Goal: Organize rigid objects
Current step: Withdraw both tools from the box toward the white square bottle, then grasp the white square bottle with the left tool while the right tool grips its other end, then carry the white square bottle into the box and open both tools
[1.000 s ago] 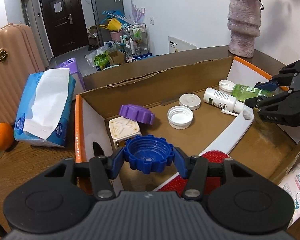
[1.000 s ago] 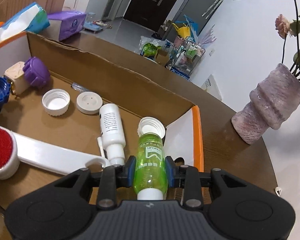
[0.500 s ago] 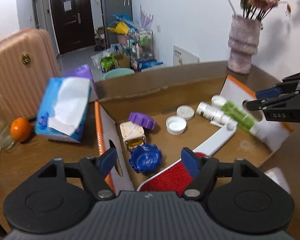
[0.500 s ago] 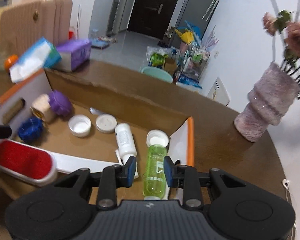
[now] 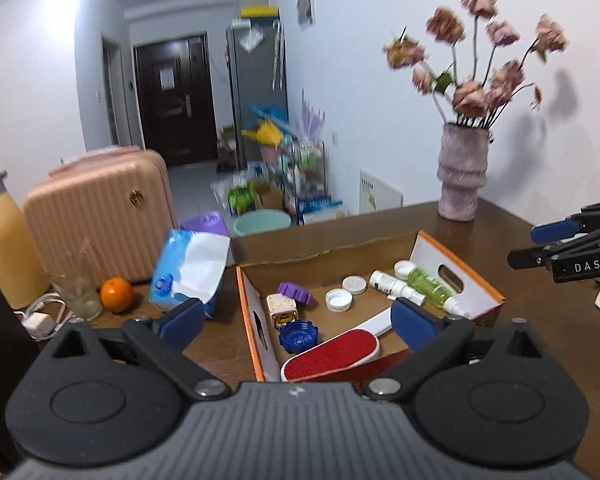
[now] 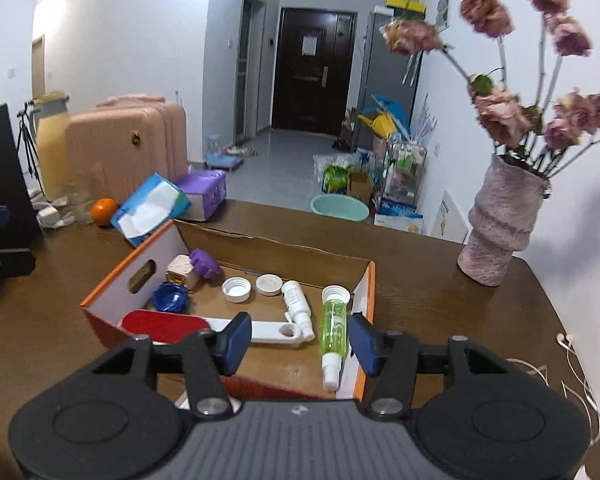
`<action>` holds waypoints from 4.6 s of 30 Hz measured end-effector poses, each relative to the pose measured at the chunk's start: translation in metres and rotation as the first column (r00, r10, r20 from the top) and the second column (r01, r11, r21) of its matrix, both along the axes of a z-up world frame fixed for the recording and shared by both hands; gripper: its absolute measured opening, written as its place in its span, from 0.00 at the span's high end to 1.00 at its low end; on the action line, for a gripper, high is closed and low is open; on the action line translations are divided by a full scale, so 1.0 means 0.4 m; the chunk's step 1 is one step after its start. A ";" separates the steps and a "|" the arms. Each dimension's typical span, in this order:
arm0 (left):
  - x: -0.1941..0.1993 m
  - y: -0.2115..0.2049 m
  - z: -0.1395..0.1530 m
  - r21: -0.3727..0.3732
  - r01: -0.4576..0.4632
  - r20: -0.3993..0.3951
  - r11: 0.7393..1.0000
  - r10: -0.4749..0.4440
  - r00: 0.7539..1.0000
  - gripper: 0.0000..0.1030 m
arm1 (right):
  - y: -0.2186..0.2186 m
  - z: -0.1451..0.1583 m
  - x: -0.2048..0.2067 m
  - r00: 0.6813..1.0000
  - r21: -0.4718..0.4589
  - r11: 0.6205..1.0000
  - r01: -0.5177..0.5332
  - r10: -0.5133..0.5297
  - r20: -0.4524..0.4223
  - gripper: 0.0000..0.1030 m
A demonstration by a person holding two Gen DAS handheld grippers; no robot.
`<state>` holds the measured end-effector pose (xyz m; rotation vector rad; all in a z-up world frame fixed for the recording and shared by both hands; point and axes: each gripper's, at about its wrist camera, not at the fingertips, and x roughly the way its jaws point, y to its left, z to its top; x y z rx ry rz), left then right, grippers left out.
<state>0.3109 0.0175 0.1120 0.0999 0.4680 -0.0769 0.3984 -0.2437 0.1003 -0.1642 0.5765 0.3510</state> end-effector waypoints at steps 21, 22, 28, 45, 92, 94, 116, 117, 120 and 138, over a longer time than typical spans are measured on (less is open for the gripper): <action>-0.555 -0.098 -0.261 -0.192 -0.002 0.132 0.981 0.028 0.991 0.00 | -0.102 -0.245 -0.576 0.989 0.355 0.934 0.037 -0.086 0.124 0.36; -0.564 -0.103 -0.275 -0.186 0.009 0.124 0.982 0.015 0.992 0.00 | -0.104 -0.267 -0.596 0.989 0.356 0.933 0.046 -0.093 0.114 0.36; -0.519 -0.122 -0.348 -0.190 0.009 0.040 0.982 -0.001 0.999 0.00 | -0.113 -0.358 -0.630 0.991 0.359 0.928 0.099 -0.124 0.047 0.36; -0.040 -0.163 -0.337 -0.327 0.108 -0.078 0.939 -0.141 0.987 0.45 | -0.097 -0.358 -0.267 0.996 0.486 0.870 0.087 -0.064 -0.064 0.64; -0.316 -0.174 -0.197 -0.505 0.091 0.008 0.858 -0.100 0.995 0.64 | -0.082 -0.206 -0.491 1.000 0.587 0.809 -0.002 -0.003 0.007 0.83; -0.295 -0.170 -0.203 -0.502 0.084 0.001 0.861 -0.096 0.995 0.64 | -0.079 -0.211 -0.475 1.000 0.588 0.809 0.003 -0.004 0.001 0.83; 0.284 -0.168 -0.266 -0.523 -0.005 -0.180 0.852 -0.104 0.978 0.64 | -0.059 -0.239 0.085 0.987 0.527 0.841 0.122 -0.047 -0.155 0.82; 0.303 -0.167 -0.274 -0.527 -0.015 -0.195 0.849 -0.104 0.975 0.64 | -0.058 -0.245 0.104 0.986 0.524 0.842 0.123 -0.043 -0.162 0.82; 0.353 -0.165 -0.300 -0.546 -0.044 -0.250 0.837 -0.112 0.962 0.64 | -0.052 -0.256 0.156 0.980 0.488 0.861 0.142 -0.053 -0.191 0.82; 0.400 -0.184 -0.359 -0.416 -0.013 -0.302 0.909 -0.124 0.945 0.47 | 0.010 -0.331 0.243 0.976 0.222 0.967 0.129 -0.084 -0.203 0.81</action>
